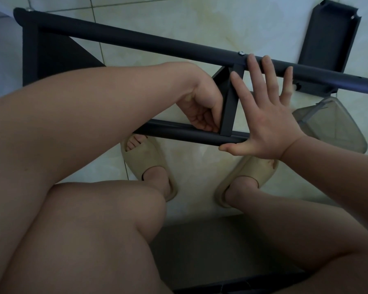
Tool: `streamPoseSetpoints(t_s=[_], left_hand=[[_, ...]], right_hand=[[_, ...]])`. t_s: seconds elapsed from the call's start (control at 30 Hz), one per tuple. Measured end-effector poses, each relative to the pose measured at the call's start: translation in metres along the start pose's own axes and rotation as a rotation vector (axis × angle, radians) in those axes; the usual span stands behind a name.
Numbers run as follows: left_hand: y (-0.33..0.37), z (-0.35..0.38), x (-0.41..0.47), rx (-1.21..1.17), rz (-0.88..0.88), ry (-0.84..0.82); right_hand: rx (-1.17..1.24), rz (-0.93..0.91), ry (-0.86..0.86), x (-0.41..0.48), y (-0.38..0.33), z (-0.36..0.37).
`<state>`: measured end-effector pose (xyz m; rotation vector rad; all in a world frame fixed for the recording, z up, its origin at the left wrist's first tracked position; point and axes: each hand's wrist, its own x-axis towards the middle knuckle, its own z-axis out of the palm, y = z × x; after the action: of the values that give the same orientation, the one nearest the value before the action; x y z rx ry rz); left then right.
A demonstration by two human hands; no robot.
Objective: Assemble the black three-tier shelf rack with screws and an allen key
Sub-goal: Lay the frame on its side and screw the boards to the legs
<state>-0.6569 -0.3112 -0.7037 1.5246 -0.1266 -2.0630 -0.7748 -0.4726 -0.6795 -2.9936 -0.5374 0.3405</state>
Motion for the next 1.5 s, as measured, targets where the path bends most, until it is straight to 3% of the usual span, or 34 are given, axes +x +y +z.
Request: streamPoseSetpoints(t_s=[0.27, 0.67, 0.9, 1.1, 1.5], left_hand=[[-0.004, 0.0, 0.002, -0.018, 0.029, 0.0], [-0.001, -0.009, 0.001, 0.21, 0.022, -0.045], [-0.003, -0.01, 0.004, 0.16, 0.018, -0.057], [-0.005, -0.014, -0.003, 0.126, -0.008, -0.162], [-0.005, -0.009, 0.005, 0.156, 0.025, -0.096]], right_hand=[[-0.003, 0.004, -0.013, -0.001, 0.0, 0.0], [-0.007, 0.001, -0.007, 0.0, 0.001, 0.0], [-0.001, 0.003, -0.007, 0.0, 0.001, 0.0], [-0.004, 0.002, -0.009, 0.0, 0.001, -0.001], [0.0, 0.005, -0.006, 0.0, 0.001, 0.0]])
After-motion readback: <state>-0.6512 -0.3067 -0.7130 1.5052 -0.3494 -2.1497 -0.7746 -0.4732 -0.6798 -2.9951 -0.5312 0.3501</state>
